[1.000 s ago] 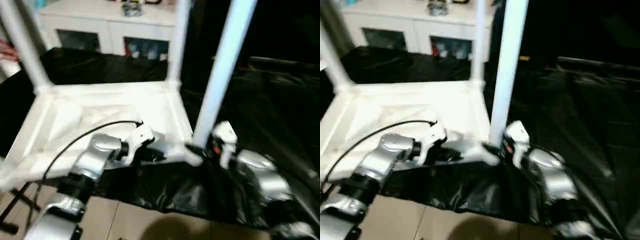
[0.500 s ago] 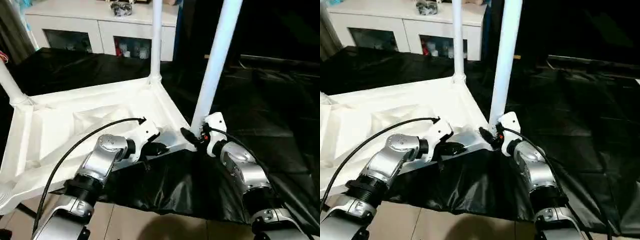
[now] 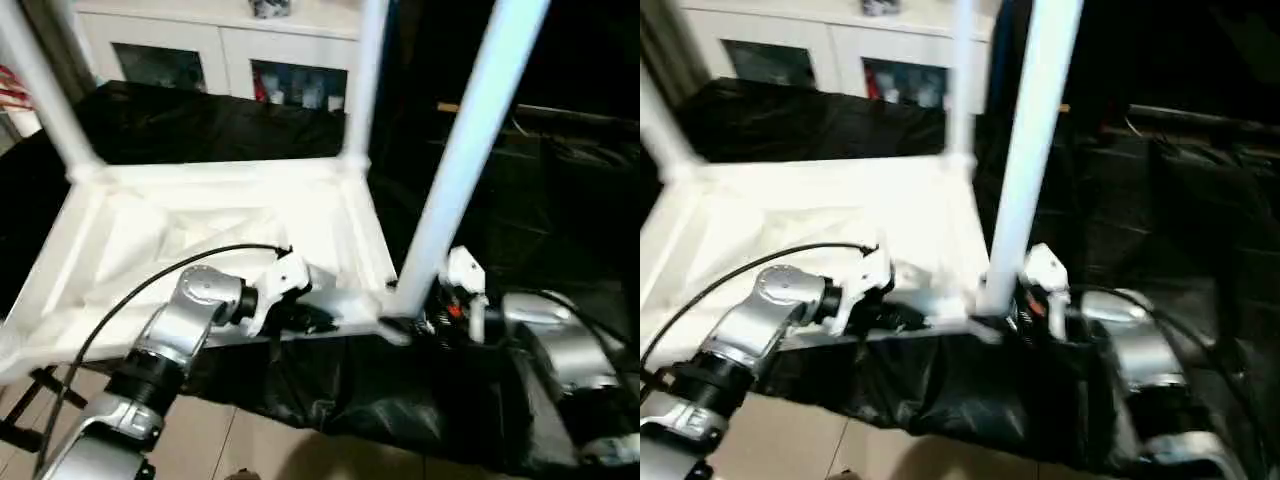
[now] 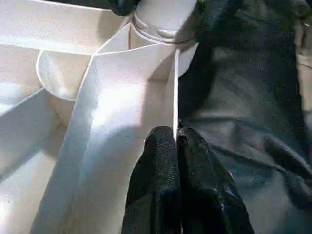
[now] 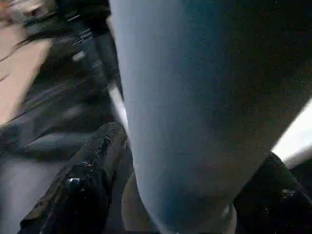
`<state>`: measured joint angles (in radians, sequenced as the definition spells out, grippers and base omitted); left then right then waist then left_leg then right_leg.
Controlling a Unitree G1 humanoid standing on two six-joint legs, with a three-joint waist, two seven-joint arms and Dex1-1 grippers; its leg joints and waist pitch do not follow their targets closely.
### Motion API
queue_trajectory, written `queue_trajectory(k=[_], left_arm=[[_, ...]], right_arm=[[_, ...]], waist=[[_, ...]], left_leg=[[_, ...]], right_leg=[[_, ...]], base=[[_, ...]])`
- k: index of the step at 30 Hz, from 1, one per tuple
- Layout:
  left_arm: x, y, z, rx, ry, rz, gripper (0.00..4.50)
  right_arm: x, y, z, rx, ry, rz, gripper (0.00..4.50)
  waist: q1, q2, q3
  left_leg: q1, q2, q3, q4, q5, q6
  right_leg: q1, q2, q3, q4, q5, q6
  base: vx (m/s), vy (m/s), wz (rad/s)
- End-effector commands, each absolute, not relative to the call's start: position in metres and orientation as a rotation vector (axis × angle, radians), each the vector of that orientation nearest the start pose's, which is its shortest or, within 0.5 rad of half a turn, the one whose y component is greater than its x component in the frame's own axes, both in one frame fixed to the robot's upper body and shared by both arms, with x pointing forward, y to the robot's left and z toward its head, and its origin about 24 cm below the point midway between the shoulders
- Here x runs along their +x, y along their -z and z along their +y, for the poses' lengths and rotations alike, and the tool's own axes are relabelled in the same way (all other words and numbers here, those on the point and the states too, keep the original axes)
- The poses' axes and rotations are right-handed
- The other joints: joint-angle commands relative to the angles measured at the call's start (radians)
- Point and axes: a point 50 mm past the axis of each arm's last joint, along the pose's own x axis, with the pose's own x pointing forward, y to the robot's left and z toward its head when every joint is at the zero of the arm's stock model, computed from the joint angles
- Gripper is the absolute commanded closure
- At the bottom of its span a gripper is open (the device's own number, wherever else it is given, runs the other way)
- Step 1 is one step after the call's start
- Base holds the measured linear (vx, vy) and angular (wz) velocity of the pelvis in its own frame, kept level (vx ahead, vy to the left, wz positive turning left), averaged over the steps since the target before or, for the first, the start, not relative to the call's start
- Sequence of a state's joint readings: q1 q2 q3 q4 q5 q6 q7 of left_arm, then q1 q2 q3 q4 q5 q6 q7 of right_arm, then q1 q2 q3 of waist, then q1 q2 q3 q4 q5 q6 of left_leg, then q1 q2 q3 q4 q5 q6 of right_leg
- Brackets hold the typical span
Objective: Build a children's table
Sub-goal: Rotate leg to tighten
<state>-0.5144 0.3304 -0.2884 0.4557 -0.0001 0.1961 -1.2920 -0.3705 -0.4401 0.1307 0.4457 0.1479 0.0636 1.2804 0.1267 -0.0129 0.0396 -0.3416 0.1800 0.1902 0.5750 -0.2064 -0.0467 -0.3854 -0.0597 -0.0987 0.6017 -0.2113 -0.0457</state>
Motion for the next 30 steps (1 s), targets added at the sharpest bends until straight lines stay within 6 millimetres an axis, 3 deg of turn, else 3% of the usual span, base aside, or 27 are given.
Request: queue_trajectory(k=[1, 6, 10, 14, 17, 18, 19, 20, 21, 22, 23, 24, 25, 30], left_arm=[[0.302, -0.056, 0.110, 0.321, 1.489, 0.428, 4.50], [0.303, -0.057, 0.116, 0.319, 1.508, 0.449, 4.50], [0.305, -0.058, 0.121, 0.329, 1.501, 0.457, 4.50], [0.309, -0.058, 0.119, 0.303, 1.433, 0.430, 4.50], [0.313, -0.059, 0.116, 0.273, 1.345, 0.402, 4.50], [0.314, -0.059, 0.116, 0.269, 1.318, 0.398, 4.50], [0.316, -0.058, 0.112, 0.257, 1.270, 0.387, 4.50], [0.316, -0.058, 0.112, 0.257, 1.270, 0.387, 4.50], [0.317, -0.058, 0.105, 0.238, 1.229, 0.381, 4.50], [0.319, -0.058, 0.101, 0.231, 1.201, 0.373, 4.50], [0.319, -0.058, 0.101, 0.231, 1.201, 0.373, 4.50], [0.320, -0.058, 0.098, 0.226, 1.183, 0.367, 4.50], [0.320, -0.057, 0.088, 0.208, 1.151, 0.359, 4.50], [0.317, -0.056, 0.072, 0.192, 1.141, 0.351, 4.50]], right_arm=[[0.268, -0.028, -0.163, -0.161, -1.445, 0.449, 1.43], [0.265, -0.029, -0.163, -0.173, -1.498, 0.467, 1.82], [0.260, -0.027, -0.156, -0.151, -1.545, 0.477, 2.03], [0.257, -0.021, -0.149, -0.130, -1.523, 0.472, 2.30], [0.259, -0.016, -0.141, -0.118, -1.430, 0.412, 2.41], [0.261, -0.015, -0.139, -0.112, -1.396, 0.396, 2.43], [0.267, -0.012, -0.133, -0.103, -1.286, 0.353, 2.48], [0.267, -0.012, -0.133, -0.103, -1.286, 0.353, 2.48], [0.274, -0.007, -0.128, -0.071, -1.154, 0.355, 2.49], [0.277, -0.003, -0.126, -0.048, -1.085, 0.364, 2.51], [0.277, -0.003, -0.126, -0.048, -1.085, 0.364, 2.51], [0.280, -0.001, -0.124, -0.033, -1.040, 0.371, 2.52], [0.283, 0.004, -0.115, -0.008, -0.954, 0.374, 2.53], [0.290, 0.011, -0.102, 0.009, -0.820, 0.407, 2.54]], waist=[[0.001, 0.002, -0.045], [0.000, 0.000, -0.046], [0.002, -0.003, -0.050], [0.008, 0.002, -0.050], [0.010, 0.007, -0.046], [0.009, 0.006, -0.041], [0.008, 0.010, -0.039], [0.006, 0.012, -0.038], [-0.001, -0.002, -0.037], [-0.004, 0.005, -0.036], [-0.004, 0.005, -0.036], [-0.015, 0.003, -0.035], [-0.015, 0.008, -0.036], [-0.021, 0.007, -0.037]], left_leg=[[0.002, 0.073, -0.027, -0.059, -0.129, 0.097], [0.007, 0.073, -0.027, -0.059, -0.138, 0.073], [0.002, 0.070, -0.026, -0.055, -0.105, 0.083], [-0.001, 0.069, -0.026, -0.054, -0.098, 0.085], [0.003, 0.068, -0.027, -0.057, -0.136, 0.065], [0.008, 0.067, -0.028, -0.062, -0.179, 0.045], [0.011, 0.066, -0.031, -0.064, -0.200, 0.033], [0.011, 0.068, -0.032, -0.067, -0.213, 0.024], [0.012, 0.065, -0.033, -0.070, -0.233, 0.016], [0.013, 0.065, -0.036, -0.072, -0.236, 0.007], [0.013, 0.065, -0.036, -0.072, -0.236, 0.007], [0.008, 0.061, -0.038, -0.073, -0.241, 0.008], [0.014, 0.062, -0.036, -0.071, -0.242, 0.010], [0.009, 0.062, -0.038, -0.074, -0.230, 0.011]], right_leg=[[0.051, -0.106, 0.066, -0.075, -0.162, -0.186], [0.049, -0.107, 0.069, -0.073, -0.165, -0.188], [0.053, -0.108, 0.070, -0.065, -0.109, -0.194], [0.053, -0.110, 0.069, -0.066, -0.109, -0.190], [0.050, -0.110, 0.068, -0.077, -0.188, -0.172], [0.047, -0.111, 0.068, -0.089, -0.283, -0.149], [0.046, -0.114, 0.070, -0.094, -0.327, -0.138], [0.043, -0.112, 0.070, -0.095, -0.342, -0.137], [0.045, -0.112, 0.067, -0.100, -0.380, -0.124], [0.041, -0.114, 0.068, -0.101, -0.407, -0.119], [0.041, -0.114, 0.068, -0.101, -0.407, -0.119], [0.045, -0.112, 0.066, -0.106, -0.442, -0.102], [0.039, -0.113, 0.070, -0.109, -0.440, -0.100], [0.040, -0.113, 0.071, -0.104, -0.415, -0.104]], base=[[0.000, 0.000, 0.00], [0.000, 0.000, 0.00], [0.000, 0.000, 0.00], [0.000, 0.000, 0.00], [0.000, 0.000, 0.00], [0.000, 0.000, 0.00], [0.000, 0.000, 0.00], [0.000, 0.000, 0.00], [0.000, 0.000, 0.00], [0.000, 0.000, 0.00], [0.000, 0.000, 0.00], [0.000, 0.000, 0.00], [0.000, 0.000, 0.00], [0.000, 0.000, 0.00]])
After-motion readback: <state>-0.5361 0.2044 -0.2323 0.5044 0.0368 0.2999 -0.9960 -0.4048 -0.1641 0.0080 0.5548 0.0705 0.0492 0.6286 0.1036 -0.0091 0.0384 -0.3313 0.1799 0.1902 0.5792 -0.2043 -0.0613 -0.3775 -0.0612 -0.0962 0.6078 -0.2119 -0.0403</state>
